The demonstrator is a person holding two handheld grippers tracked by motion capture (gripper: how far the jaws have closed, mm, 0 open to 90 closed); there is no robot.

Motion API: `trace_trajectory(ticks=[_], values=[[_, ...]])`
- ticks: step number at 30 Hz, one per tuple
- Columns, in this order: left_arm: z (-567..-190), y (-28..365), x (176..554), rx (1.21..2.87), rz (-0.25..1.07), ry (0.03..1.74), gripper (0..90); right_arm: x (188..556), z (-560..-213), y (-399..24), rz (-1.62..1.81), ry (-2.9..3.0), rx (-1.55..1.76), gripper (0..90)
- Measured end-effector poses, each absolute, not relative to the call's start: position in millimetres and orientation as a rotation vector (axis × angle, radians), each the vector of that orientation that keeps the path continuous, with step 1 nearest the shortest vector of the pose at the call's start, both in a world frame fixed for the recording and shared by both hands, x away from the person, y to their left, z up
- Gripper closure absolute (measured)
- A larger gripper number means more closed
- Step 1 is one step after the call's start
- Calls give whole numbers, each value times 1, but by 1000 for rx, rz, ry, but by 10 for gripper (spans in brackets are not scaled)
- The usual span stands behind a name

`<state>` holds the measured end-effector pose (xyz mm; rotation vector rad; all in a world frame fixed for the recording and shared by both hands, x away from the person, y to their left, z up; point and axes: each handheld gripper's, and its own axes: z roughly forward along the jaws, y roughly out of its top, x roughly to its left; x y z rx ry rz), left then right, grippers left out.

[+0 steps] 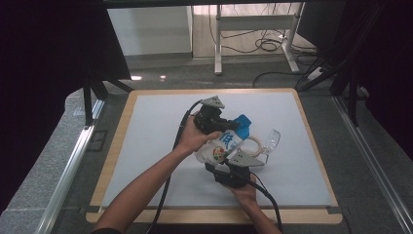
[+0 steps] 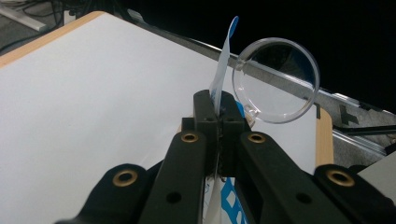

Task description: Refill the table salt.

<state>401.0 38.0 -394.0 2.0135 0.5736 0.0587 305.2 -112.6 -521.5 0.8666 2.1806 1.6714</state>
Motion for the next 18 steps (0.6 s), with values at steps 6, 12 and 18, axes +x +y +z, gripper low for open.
trace_trajectory(ticks=[6,12,18], values=[[-394,39,403,2019,58,575,900,305,-521,-113,1683,2185,863,542],[-392,36,404,2024,56,573,900,305,-520,-114,1703,2177,865,542],[-391,32,405,2032,55,569,900,304,-519,-115,1713,2165,884,543]])
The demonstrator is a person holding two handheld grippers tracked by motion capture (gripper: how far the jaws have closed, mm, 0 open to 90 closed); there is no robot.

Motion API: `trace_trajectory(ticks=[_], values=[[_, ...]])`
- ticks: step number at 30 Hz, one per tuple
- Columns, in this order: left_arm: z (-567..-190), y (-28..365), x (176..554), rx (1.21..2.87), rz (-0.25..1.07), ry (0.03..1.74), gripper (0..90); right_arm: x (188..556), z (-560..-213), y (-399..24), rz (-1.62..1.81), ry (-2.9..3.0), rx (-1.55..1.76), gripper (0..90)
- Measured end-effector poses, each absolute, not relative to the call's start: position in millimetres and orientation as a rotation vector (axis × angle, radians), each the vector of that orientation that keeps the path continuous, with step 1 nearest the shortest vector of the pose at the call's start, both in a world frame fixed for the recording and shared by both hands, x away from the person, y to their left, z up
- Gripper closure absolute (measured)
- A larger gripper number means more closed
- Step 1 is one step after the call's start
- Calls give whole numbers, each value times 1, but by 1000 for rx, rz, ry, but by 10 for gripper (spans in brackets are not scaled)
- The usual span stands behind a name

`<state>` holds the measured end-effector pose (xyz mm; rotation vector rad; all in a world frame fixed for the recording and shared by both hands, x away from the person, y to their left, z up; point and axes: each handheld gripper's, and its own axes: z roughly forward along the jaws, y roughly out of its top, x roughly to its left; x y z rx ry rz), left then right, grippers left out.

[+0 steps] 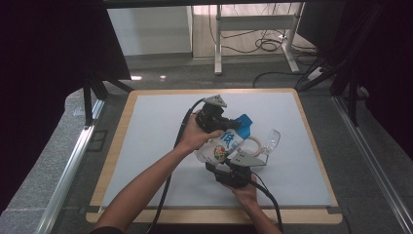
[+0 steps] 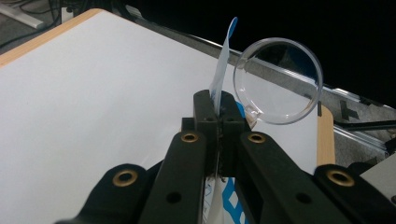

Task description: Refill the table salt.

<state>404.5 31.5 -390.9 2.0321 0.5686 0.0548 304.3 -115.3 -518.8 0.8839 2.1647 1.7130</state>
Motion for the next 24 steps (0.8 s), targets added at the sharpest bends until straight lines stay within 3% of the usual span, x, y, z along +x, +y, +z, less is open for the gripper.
trace_trajectory(ticks=[24], values=[[-387,21,408,2062,28,557,900,299,-511,-111,1747,2118,951,546]])
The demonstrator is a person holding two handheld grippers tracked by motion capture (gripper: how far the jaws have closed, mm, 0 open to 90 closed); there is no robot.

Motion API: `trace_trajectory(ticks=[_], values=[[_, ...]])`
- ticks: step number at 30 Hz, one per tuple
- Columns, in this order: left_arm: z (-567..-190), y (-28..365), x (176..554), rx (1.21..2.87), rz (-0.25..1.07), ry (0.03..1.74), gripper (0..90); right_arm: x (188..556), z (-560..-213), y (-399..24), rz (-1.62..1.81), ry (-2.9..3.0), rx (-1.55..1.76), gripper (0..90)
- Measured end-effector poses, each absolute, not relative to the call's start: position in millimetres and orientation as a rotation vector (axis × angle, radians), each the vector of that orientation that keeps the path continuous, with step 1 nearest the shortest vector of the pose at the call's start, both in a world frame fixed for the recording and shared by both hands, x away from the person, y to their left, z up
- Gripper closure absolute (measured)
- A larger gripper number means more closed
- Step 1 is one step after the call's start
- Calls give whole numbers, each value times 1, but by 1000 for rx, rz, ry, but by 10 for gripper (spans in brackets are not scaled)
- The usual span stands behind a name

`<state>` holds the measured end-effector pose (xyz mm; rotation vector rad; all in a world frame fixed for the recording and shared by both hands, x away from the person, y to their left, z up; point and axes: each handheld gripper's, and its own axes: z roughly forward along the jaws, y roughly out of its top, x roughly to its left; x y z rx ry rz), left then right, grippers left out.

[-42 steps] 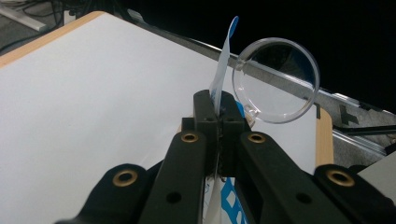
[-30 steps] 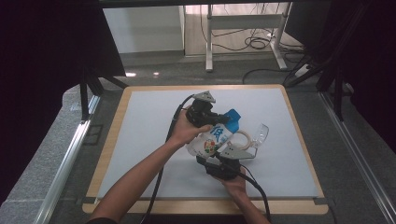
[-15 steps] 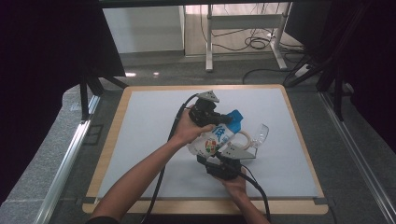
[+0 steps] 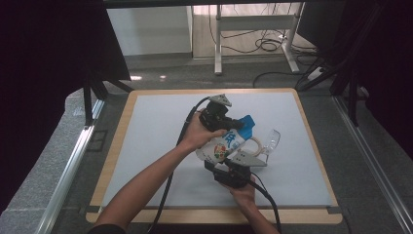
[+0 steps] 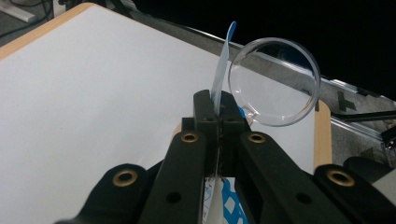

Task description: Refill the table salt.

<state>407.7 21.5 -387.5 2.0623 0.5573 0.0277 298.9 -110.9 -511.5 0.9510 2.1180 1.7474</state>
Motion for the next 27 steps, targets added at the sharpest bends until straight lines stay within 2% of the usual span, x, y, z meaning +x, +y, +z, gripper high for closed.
trace_trajectory(ticks=[27], values=[[-385,10,416,2116,0,533,900,293,-510,-99,1712,1988,1027,547]])
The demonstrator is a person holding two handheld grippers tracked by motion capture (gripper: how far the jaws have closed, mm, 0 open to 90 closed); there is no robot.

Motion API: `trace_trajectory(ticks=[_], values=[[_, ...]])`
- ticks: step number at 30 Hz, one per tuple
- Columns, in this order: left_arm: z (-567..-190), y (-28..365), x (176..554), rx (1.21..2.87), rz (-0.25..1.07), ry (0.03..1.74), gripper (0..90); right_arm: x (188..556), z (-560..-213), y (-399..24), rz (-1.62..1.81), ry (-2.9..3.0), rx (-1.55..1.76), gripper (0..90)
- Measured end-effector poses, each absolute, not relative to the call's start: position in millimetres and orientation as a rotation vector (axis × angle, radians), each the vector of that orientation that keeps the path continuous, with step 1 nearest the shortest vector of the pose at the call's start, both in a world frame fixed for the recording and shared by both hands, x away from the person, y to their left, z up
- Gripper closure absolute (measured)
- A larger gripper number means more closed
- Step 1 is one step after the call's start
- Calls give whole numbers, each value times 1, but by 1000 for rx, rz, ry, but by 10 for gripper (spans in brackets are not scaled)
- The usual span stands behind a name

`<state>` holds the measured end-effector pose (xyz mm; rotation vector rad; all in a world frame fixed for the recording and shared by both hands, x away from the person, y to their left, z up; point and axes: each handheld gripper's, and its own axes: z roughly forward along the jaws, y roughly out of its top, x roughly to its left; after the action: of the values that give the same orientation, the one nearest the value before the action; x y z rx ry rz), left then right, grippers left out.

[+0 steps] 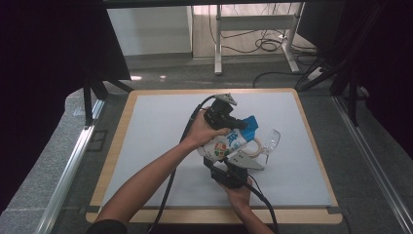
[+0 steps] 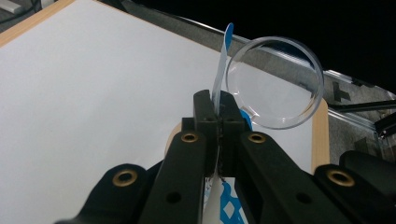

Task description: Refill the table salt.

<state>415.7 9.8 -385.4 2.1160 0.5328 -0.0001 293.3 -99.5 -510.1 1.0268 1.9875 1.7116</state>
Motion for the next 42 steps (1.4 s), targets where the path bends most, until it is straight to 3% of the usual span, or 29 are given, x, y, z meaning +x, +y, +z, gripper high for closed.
trace_trajectory(ticks=[42], values=[[-382,9,427,2179,0,521,900,297,-511,-103,1782,1983,1034,553]])
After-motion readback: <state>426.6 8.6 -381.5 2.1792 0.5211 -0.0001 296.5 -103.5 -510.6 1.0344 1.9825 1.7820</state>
